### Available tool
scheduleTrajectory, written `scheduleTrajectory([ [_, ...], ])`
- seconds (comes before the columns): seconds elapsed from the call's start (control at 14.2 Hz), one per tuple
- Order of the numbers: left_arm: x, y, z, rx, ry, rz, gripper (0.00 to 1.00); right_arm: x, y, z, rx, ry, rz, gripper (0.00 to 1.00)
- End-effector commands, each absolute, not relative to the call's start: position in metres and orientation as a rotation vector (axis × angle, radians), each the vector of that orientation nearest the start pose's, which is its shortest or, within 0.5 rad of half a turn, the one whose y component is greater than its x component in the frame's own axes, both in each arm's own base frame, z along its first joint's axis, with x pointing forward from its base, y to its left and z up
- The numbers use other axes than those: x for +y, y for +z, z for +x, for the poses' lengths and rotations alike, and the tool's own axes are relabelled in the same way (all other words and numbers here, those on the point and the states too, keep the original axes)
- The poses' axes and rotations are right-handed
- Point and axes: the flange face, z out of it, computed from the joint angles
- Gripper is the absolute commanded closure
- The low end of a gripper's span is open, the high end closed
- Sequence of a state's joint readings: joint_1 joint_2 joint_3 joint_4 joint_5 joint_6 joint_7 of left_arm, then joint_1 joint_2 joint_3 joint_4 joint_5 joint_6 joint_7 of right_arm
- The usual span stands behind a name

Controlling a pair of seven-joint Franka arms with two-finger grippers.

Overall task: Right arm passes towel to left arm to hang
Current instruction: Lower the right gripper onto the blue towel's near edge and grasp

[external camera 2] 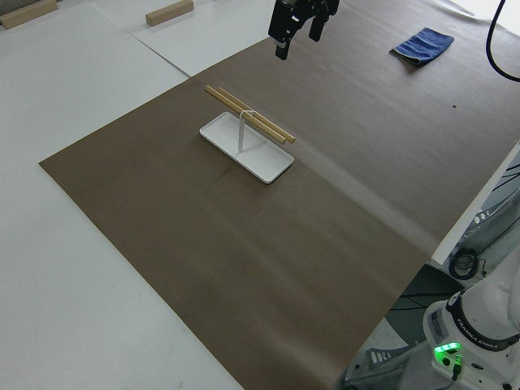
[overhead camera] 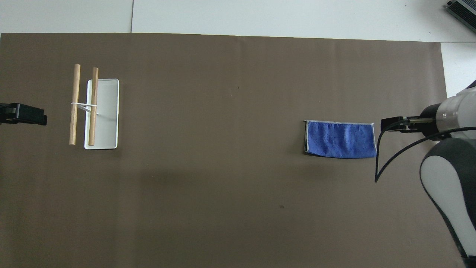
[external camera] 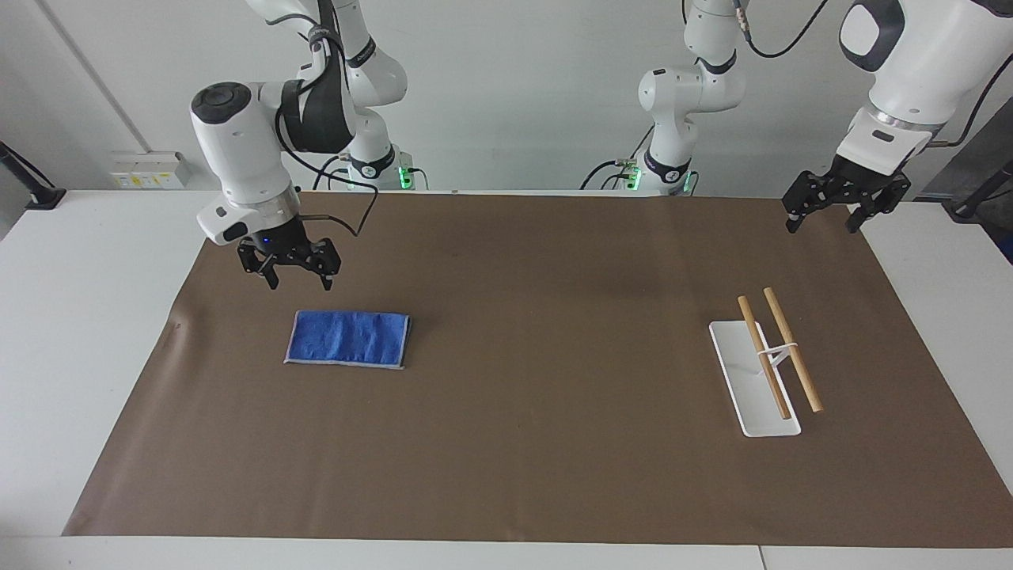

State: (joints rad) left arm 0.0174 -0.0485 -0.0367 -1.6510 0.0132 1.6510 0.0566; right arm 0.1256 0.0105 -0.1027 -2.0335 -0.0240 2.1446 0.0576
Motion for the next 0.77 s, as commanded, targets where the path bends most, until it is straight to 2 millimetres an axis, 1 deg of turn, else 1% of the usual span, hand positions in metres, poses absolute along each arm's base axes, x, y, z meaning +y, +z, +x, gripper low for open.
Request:
scheduleTrajectory([
  [0.0, -0.009, 0.622, 0.538, 0.102, -0.064, -3.116, 0.0, 0.022, 0.394, 0.572, 0.037, -0.159, -3.15, 0.0],
  [0.14, -0.008, 0.622, 0.538, 0.1, -0.064, -3.116, 0.0, 0.022, 0.353, 0.565, 0.029, -0.177, -3.151, 0.0],
  [0.21, -0.008, 0.622, 0.538, 0.1, -0.064, -3.116, 0.0, 0.023, 0.341, 0.56, 0.029, -0.2, -3.148, 0.0],
  [0.28, -0.008, 0.622, 0.538, 0.1, -0.064, -3.116, 0.0, 0.023, 0.333, 0.555, 0.027, -0.222, -3.145, 0.0],
  [0.42, -0.008, 0.622, 0.538, 0.1, -0.064, -3.116, 0.0, 0.02, 0.317, 0.547, 0.008, -0.184, -3.151, 0.0],
  [0.56, -0.008, 0.622, 0.538, 0.1, -0.064, -3.116, 0.0, 0.019, 0.299, 0.55, 0.008, -0.203, -3.153, 0.0],
  [0.7, -0.008, 0.622, 0.538, 0.1, -0.064, -3.116, 0.0, 0.02, 0.288, 0.548, -0.004, -0.194, -3.155, 0.0],
])
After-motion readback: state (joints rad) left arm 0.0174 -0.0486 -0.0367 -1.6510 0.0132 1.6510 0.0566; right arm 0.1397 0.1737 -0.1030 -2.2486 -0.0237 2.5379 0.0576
